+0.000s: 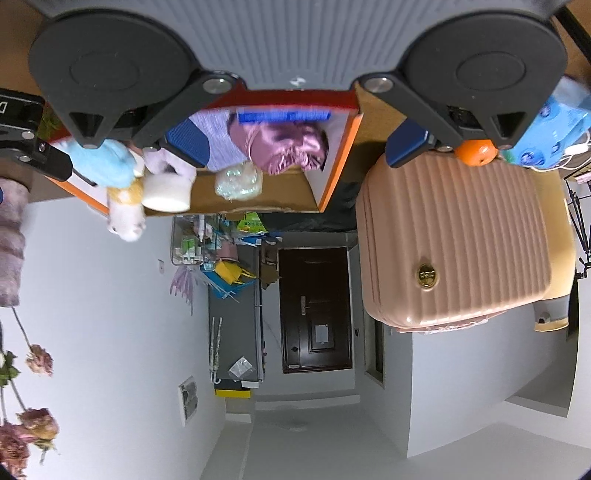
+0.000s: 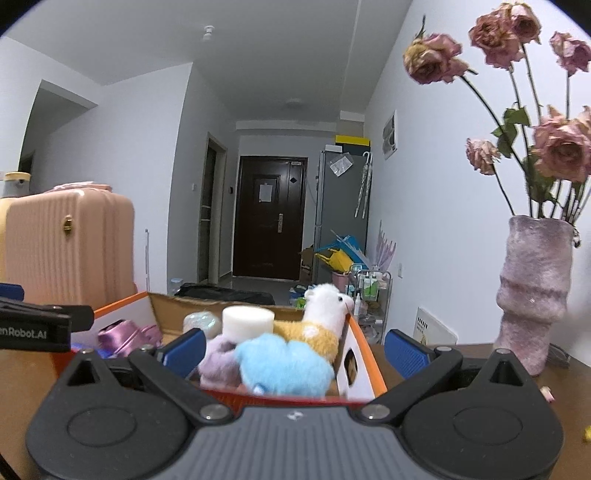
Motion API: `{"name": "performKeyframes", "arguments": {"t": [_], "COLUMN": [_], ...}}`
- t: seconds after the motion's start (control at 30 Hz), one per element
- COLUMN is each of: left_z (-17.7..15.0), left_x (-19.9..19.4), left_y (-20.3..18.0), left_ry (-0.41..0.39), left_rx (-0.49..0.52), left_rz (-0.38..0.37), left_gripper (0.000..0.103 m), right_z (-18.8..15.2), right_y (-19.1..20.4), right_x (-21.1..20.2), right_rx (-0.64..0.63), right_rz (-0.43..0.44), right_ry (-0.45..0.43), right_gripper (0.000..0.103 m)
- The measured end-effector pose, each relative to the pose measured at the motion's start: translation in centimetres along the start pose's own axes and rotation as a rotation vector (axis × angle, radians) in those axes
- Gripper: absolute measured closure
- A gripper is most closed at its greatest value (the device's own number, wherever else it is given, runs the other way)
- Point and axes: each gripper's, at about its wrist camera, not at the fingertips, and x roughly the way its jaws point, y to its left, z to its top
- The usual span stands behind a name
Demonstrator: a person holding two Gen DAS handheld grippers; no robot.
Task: Organize soft objects
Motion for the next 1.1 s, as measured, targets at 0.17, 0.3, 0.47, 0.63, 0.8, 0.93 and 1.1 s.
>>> {"name": "performKeyframes", "arguments": {"t": [0.17, 0.3, 0.47, 0.63, 0.8, 0.93, 1.1], "left_z": [-1.2, -2.4, -3.7, -4.6, -5.5, -6.1, -7.2], "left_x": [-3.9, -7.3, -11.6, -15.4, -19.2, -22.4, -25.5], "left_y": [0.5, 0.7, 0.4, 0.1, -0.3, -0.2, 0.3], "left_ry": [0.025, 0.033, 0.039, 0.041, 0.039, 0.022, 0.043], "left_rx": [0.000, 0.008, 0.025, 0.032, 0.042, 0.035, 0.009], "left_rz": [-0.012, -0.019, -0.033, -0.045, -0.051, -0.038, -0.030], "left_gripper": [0.000, 0.000, 0.000, 0.000, 0.000, 0.000, 0.000], "right_z": [-0.9, -1.4, -2.2, -2.8, -3.4, -3.7, -4.3], "right_y": [0.1, 0.3, 0.7, 1.0, 1.1, 1.2, 1.1], "right_x": [-4.4, -8.0, -12.1, -16.3, -20.2, -22.9, -26.1], "right_rx": [0.009, 0.031, 0.038, 0.050, 0.058, 0.061, 0.065], "right_rz": [-0.003, -0.001, 0.007, 0.010, 0.021, 0.023, 0.012], "right_ry": [0.013, 0.027, 0.046, 0.050, 0.059, 0.070, 0.079], "right_gripper": [0.000, 0.000, 0.000, 0.000, 0.000, 0.000, 0.000]}}
